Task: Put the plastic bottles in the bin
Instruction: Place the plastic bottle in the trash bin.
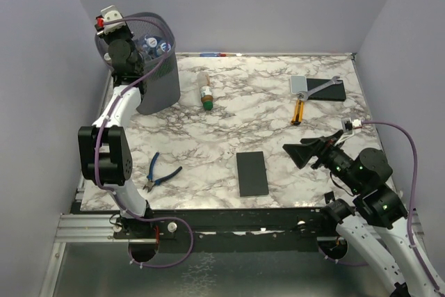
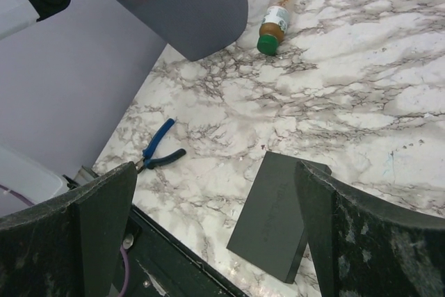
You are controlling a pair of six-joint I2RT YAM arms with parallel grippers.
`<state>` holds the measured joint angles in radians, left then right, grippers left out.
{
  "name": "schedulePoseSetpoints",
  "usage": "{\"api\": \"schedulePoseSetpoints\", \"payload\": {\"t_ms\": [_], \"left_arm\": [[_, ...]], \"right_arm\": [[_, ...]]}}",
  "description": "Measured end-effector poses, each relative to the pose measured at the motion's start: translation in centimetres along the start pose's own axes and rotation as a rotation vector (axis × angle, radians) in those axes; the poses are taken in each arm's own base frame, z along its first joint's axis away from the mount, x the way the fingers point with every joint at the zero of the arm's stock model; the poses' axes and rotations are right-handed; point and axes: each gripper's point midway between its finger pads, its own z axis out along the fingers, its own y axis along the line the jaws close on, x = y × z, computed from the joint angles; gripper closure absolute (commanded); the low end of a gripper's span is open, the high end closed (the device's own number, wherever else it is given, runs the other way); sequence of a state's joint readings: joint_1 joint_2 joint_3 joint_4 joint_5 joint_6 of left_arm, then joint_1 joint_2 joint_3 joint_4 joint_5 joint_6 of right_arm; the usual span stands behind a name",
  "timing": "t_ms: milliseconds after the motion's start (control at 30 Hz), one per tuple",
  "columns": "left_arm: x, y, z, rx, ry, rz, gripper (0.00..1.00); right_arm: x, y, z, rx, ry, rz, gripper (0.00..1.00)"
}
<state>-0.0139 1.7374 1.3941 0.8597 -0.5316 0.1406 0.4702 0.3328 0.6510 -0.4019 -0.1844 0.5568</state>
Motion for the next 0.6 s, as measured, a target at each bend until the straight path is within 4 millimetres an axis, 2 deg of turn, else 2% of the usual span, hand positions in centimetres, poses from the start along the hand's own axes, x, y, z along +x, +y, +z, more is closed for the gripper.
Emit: {"api": "schedulePoseSetpoints", "payload": {"t_ms": [167, 267, 400, 600], "left_arm": [[0.4, -0.6, -0.1, 0.013, 0.022, -0.099, 1.00], [1.4, -0.9, -0.5, 0.022, 0.057, -0.147, 1.00], [3.7, -1.1, -1.4, 0.033, 0.120, -0.160, 0.63], [2.9, -0.6, -1.9, 0.033, 0.132, -0.131, 0.39]], "right_arm": [[0.2, -0.2, 0.1, 0.007, 0.002, 0.002, 0.02], [0.2, -0.3, 0.1, 0.008, 0.003, 0.002, 0.02], [0.3, -0.3, 0.1, 0.009, 0.004, 0.002, 0.02], [0.3, -0.3, 0.1, 0.008, 0.004, 0.003, 0.02]]}}
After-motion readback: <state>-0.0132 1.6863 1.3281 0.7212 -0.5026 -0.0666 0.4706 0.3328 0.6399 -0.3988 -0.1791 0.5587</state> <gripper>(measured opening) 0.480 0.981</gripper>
